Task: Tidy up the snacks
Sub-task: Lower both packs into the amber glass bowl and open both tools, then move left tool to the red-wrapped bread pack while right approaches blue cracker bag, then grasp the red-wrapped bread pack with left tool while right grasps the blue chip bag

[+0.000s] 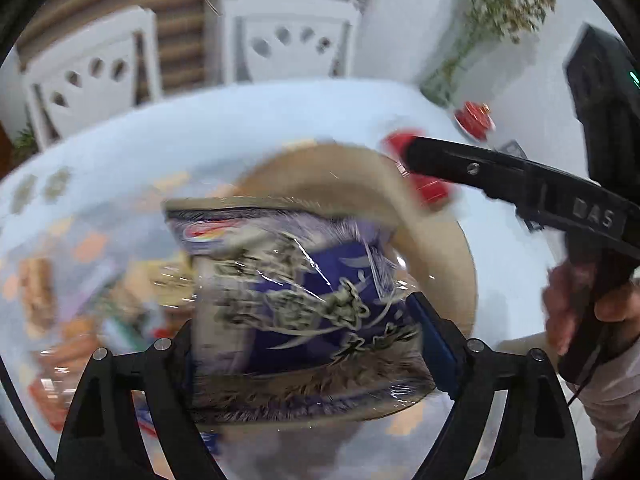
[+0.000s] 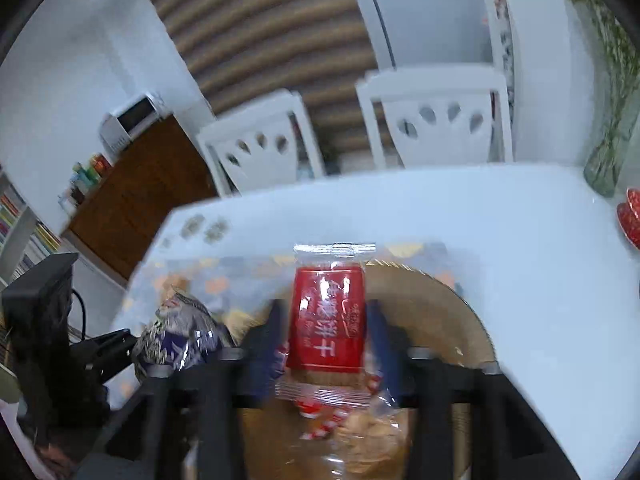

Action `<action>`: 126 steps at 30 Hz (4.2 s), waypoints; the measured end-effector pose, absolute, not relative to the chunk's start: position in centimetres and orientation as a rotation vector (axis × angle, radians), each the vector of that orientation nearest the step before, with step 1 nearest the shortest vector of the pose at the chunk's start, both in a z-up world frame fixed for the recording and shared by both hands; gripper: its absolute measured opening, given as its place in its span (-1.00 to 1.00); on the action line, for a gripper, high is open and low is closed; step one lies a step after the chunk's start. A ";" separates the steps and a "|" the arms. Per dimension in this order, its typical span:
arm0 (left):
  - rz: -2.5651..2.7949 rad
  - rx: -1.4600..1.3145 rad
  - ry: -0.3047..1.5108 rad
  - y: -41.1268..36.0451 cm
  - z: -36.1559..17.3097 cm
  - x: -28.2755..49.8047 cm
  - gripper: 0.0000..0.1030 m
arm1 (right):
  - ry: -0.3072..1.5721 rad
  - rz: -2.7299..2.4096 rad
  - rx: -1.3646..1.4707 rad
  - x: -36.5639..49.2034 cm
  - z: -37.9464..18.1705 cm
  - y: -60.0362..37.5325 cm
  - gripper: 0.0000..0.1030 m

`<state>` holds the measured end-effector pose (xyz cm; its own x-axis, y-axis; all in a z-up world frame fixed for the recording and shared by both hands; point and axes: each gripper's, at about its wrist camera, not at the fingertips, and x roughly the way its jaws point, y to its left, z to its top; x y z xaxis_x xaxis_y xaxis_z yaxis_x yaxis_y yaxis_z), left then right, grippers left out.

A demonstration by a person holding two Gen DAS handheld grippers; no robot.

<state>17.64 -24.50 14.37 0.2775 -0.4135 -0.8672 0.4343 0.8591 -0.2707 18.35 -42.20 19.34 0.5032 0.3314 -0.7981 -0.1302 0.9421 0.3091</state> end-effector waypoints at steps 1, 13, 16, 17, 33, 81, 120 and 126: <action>-0.577 0.014 1.167 -24.8 14.1 17.6 0.73 | 1.027 0.276 0.223 18.4 18.6 -42.6 0.69; -0.545 -0.025 1.190 -22.9 13.9 18.1 0.75 | 1.020 0.197 0.341 16.6 17.2 -44.8 0.69; -0.522 -0.024 1.180 -21.8 14.1 17.8 0.75 | 1.002 0.187 0.361 16.2 17.8 -44.3 0.69; -0.509 -0.027 1.177 -21.1 14.2 17.8 0.75 | 0.991 0.185 0.366 16.0 18.1 -43.9 0.69; -0.250 -0.182 1.113 -4.2 15.3 17.5 0.75 | 0.914 0.264 0.403 14.5 20.8 -31.8 0.82; 0.050 -0.070 1.228 7.3 1.1 16.1 1.00 | 1.076 0.150 0.246 8.5 4.1 -20.3 1.00; 0.051 -0.062 1.203 7.4 1.3 15.4 1.00 | 1.045 0.169 0.224 10.4 3.8 -19.7 1.00; 0.052 -0.062 1.193 7.5 1.4 15.1 1.00 | 1.041 0.167 0.225 10.2 3.9 -19.7 1.00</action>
<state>15.06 7.46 1.42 0.3682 0.0079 -0.9297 -0.0737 0.9971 -0.0207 10.17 -19.67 3.89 0.4956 0.2429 -0.8339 -0.0302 0.9643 0.2630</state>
